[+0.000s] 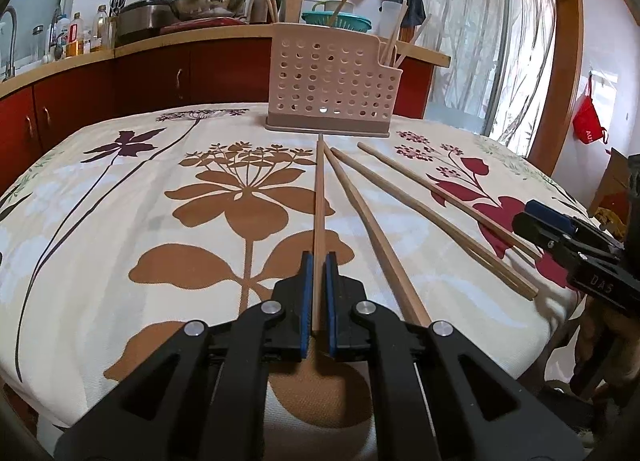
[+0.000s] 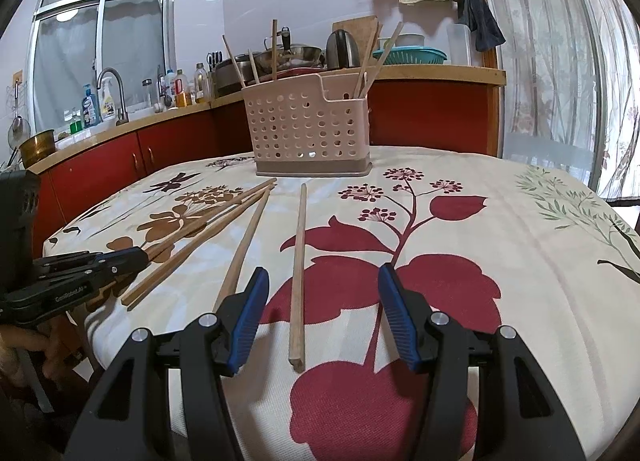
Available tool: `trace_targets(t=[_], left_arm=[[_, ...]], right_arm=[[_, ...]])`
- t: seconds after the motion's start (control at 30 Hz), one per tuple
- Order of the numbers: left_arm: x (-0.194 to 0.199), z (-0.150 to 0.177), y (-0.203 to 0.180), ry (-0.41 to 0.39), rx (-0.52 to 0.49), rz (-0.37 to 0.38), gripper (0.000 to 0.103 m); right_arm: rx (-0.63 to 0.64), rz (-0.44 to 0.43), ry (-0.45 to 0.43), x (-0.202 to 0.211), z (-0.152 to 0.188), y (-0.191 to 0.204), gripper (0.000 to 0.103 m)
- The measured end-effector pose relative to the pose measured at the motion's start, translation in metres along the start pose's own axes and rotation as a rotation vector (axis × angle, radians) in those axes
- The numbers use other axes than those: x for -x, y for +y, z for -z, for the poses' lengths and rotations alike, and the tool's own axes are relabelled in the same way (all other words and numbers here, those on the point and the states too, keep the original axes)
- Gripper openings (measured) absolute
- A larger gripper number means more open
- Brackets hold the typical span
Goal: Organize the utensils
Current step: 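Close the right gripper on a chopstick while the left gripper keeps holding its own, then lift both held chopsticks and lower them into the beige holder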
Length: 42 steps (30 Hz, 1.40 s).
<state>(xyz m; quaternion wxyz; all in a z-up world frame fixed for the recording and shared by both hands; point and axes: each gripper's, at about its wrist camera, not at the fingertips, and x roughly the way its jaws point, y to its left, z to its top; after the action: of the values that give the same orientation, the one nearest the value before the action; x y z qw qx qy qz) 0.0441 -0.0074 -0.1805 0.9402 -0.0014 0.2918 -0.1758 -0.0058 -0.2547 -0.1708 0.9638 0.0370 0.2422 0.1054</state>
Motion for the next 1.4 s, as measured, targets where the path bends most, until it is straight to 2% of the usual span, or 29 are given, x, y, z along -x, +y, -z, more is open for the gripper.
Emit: trace_targets(t=[0.27, 0.4, 0.77, 0.83, 0.97, 1.4], left_arm=[[0.0, 0.002, -0.001, -0.017, -0.009, -0.002, 0.007], [0.0, 0.003, 0.0, -0.024, -0.012, 0.0, 0.007], [-0.001, 0.003, 0.0, -0.022, -0.008, 0.002, 0.007], [-0.001, 0.002, 0.001, -0.019, -0.006, 0.003, 0.007], [0.003, 0.0, 0.003, -0.018, -0.003, -0.003, 0.007], [0.041, -0.032, 0.009, -0.099, -0.018, -0.03, 0.007]], right_arm=[[0.006, -0.016, 0.009, -0.003, 0.003, 0.003, 0.055], [0.013, -0.035, 0.021, -0.006, 0.006, 0.005, 0.046], [0.004, -0.05, 0.049, -0.01, 0.011, 0.003, 0.011], [0.012, -0.046, 0.05, -0.009, 0.011, 0.004, 0.008], [0.03, -0.031, 0.039, -0.005, 0.008, 0.004, 0.007], [0.025, 0.021, -0.059, 0.028, -0.03, 0.005, 0.007]])
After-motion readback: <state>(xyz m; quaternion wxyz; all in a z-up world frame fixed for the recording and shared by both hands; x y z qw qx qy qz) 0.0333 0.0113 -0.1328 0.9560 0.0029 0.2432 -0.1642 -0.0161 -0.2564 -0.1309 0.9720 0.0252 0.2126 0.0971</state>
